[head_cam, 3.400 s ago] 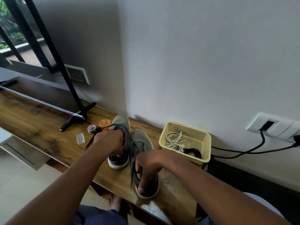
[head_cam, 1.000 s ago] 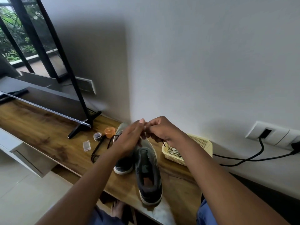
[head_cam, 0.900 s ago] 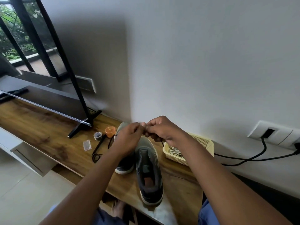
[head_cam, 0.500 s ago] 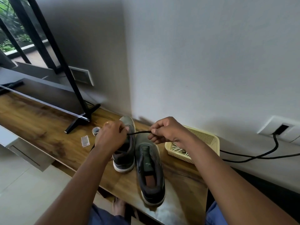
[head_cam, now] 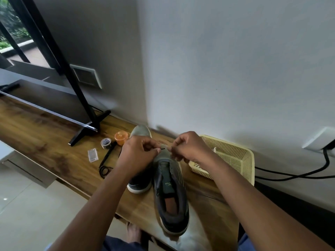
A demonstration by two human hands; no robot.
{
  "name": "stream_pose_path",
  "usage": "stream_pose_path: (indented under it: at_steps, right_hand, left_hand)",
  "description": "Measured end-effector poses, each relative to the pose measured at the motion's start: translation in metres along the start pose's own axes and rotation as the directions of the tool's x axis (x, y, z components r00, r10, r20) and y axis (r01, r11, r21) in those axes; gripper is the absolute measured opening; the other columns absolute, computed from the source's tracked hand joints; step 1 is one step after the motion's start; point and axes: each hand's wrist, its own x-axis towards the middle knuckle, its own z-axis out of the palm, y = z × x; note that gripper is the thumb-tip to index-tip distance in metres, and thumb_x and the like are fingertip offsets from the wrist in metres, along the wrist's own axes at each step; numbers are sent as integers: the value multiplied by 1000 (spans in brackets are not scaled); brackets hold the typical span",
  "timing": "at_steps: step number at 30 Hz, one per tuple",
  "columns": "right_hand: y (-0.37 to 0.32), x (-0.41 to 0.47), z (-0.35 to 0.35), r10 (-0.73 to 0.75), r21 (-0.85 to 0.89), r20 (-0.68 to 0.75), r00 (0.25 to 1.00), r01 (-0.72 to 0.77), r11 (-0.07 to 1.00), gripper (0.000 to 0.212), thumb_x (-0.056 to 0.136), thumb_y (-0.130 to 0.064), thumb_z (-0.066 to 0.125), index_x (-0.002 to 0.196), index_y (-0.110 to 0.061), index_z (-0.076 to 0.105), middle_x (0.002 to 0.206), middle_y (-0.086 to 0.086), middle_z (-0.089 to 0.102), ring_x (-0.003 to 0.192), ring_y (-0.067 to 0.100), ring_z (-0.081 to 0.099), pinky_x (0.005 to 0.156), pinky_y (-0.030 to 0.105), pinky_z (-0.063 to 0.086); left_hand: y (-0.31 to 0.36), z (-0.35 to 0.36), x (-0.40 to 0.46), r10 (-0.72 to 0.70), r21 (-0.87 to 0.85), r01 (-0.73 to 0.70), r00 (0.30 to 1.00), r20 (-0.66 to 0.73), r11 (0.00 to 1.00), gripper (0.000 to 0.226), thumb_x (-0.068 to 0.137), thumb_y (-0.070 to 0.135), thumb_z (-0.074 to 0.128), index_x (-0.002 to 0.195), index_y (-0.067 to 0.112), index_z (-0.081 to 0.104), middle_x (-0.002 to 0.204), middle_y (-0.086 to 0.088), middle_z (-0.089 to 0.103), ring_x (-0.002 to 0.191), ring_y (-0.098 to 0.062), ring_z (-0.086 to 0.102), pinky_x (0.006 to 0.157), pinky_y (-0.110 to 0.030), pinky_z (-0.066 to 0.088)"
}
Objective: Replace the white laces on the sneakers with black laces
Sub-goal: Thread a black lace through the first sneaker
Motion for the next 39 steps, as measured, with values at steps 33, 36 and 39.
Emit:
stream_pose_path:
  at_steps: [33, 36, 39]
  right_hand:
    - [37, 3, 45, 95, -317, -218, 971, -163, 934, 17, 82, -8, 68, 89, -17, 82, 92, 6, 77, 91, 26, 72, 74, 28, 52]
    - [37, 2, 45, 101, -299, -230, 968, -169, 939, 18, 81, -8, 69, 88, -18, 82, 90, 5, 77, 89, 25, 71, 73, 28, 52]
    - [37, 2, 46, 105, -291, -252, 962, -179, 940, 18, 80, -7, 68, 85, -18, 82, 86, 3, 75, 86, 24, 71, 68, 25, 45]
  left_hand:
    - [-15, 67, -8, 16, 483, -7, 1000, -13, 876, 19, 89, 40, 67, 84, 25, 76, 83, 3, 72, 79, -23, 69, 68, -37, 58]
    - [-17, 68, -7, 30, 479, -18, 999, -18, 878, 18, 88, 40, 67, 84, 25, 77, 83, 3, 72, 79, -23, 69, 69, -38, 58]
    - [-17, 69, -6, 68, 496, -45, 997, -30, 867, 17, 87, 40, 69, 84, 26, 79, 81, 3, 73, 77, -22, 69, 62, -31, 48]
